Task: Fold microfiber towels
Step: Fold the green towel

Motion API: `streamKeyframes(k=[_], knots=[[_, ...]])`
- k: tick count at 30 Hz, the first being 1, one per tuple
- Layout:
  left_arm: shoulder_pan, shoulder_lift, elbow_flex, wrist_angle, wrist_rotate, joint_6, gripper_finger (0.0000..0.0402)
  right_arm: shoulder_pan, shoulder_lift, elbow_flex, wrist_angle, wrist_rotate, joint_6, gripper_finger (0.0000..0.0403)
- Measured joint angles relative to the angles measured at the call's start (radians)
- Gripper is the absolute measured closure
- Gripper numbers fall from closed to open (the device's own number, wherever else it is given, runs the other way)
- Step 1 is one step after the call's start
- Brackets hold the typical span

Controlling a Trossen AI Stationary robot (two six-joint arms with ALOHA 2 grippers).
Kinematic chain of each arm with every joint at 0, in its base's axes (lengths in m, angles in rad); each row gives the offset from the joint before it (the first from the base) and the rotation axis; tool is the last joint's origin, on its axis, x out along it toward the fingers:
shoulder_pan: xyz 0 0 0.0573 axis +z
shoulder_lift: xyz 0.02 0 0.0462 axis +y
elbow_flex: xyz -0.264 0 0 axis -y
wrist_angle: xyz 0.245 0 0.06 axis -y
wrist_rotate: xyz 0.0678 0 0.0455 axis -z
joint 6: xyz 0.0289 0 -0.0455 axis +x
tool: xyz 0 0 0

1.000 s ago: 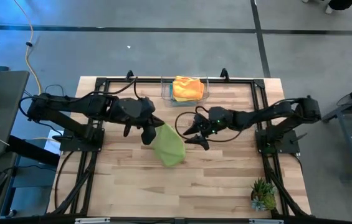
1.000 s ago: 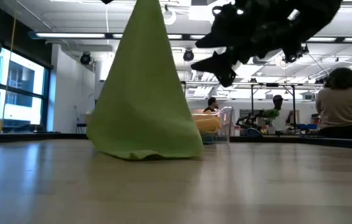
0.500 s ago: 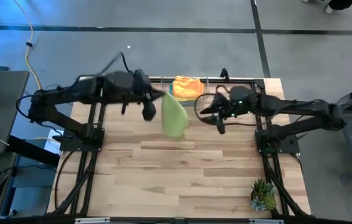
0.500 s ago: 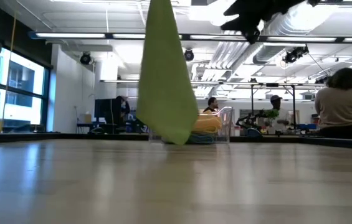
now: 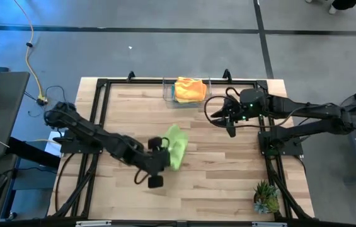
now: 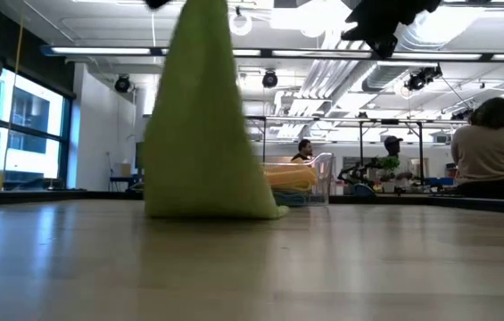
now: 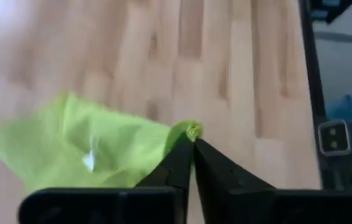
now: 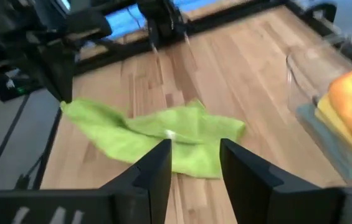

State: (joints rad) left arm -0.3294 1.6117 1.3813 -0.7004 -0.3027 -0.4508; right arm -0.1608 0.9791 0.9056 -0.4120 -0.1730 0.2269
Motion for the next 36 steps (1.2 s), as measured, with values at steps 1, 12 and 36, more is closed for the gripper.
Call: streamKeyframes(k=[1, 12, 36], knots=[[0.000, 0.017, -0.003, -0.005, 0.030, -0.040, 0.0385, 0.000, 0.006, -0.001, -0.006, -0.001, 0.000, 0.0277], [0.003, -0.028, -0.011, -0.052, 0.067, -0.167, 0.0252, 0.000, 0.056, -0.001, -0.051, -0.021, -0.026, 0.0258], [0.206, 0.089, -0.413, 0.477, 0.055, -0.628, 0.0240, 0.070, 0.203, -0.001, -0.010, 0.046, -0.036, 0.0198]])
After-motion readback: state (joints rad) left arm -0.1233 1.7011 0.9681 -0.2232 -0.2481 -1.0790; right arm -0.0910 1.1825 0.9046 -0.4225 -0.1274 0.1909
